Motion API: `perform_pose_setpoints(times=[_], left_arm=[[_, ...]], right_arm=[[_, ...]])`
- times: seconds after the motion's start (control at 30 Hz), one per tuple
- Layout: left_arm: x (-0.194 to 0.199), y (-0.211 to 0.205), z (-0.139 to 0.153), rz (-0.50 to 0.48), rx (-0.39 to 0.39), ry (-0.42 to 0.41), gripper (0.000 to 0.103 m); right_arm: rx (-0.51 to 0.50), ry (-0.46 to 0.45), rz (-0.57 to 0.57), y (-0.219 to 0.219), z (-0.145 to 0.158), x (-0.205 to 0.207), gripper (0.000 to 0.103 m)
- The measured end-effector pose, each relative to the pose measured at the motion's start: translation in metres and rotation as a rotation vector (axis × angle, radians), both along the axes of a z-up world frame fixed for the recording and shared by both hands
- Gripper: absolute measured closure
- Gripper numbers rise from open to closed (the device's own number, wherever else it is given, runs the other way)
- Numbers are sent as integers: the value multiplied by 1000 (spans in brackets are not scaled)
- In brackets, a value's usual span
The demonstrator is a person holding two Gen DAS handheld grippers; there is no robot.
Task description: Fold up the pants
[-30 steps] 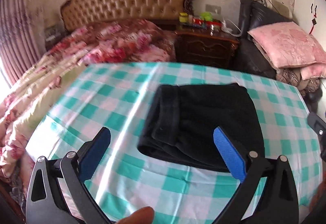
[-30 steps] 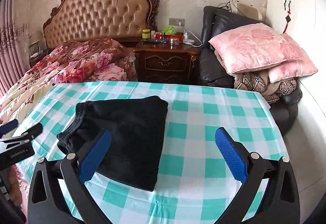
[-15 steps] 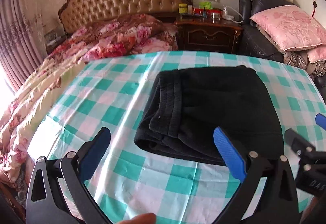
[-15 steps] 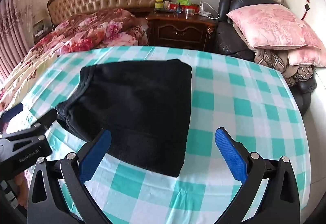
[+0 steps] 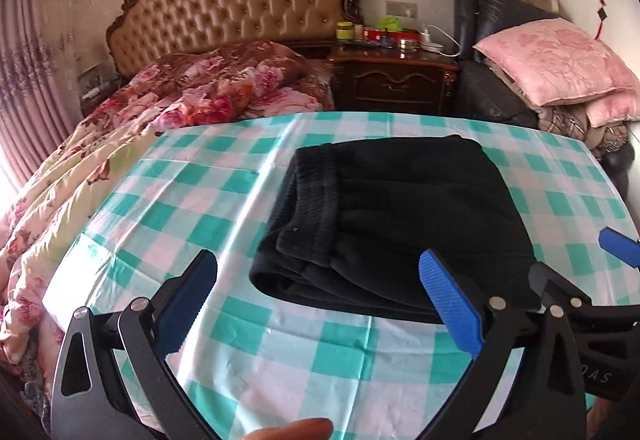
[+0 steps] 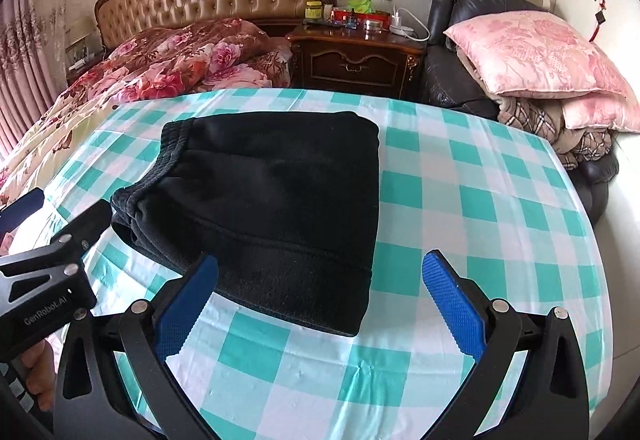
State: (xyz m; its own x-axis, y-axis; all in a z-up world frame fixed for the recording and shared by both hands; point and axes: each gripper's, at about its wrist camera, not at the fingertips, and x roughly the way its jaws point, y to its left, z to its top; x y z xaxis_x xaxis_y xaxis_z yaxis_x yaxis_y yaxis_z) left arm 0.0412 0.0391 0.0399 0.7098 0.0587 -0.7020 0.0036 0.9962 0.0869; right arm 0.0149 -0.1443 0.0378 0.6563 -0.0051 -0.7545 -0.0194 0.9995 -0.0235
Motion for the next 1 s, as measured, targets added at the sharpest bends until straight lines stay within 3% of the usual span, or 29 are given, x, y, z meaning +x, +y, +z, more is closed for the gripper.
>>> perform_pose_setpoints(times=[1.0], left_arm=[[-4, 14, -3, 34, -23, 8, 2]], right_arm=[[-8, 24, 6, 2, -9, -1, 5]])
